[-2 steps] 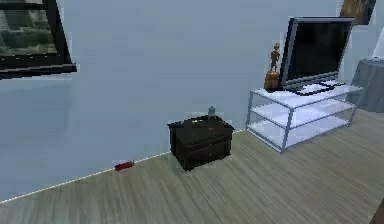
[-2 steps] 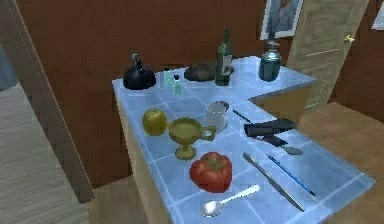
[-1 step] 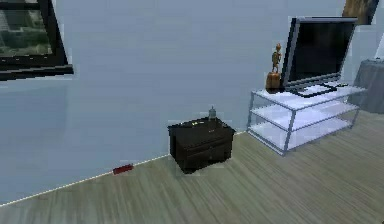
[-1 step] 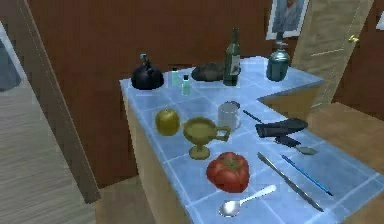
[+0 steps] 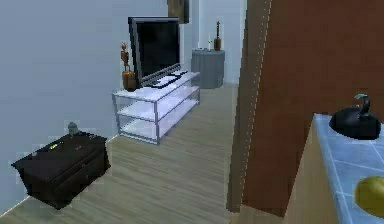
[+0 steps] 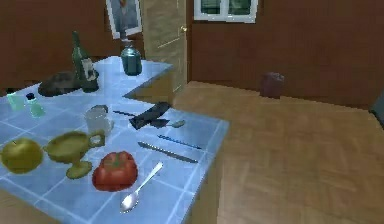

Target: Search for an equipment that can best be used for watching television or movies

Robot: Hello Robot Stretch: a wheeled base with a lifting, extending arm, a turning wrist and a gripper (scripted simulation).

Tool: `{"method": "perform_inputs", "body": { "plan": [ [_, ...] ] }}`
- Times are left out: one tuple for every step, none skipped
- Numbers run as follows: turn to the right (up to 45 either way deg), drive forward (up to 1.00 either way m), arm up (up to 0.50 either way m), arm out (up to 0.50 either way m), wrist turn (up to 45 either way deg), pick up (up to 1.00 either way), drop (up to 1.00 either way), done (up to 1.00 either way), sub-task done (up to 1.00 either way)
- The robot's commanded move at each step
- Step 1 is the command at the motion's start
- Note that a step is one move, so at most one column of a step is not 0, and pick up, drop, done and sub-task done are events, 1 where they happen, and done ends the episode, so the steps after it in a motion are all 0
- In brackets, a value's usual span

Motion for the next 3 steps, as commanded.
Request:
{"method": "perform_inputs", "body": {
  "plan": [
    [0.0, 1.0, 0.0, 0.0, 0.0, 0.0, 0.0, 0.0, 0.0],
    [0.0, 0.2, 0.0, 0.0, 0.0, 0.0, 0.0, 0.0, 0.0],
    [3.0, 0.0, 0.0, 0.0, 0.0, 0.0, 0.0, 0.0, 0.0]
  ]
}}
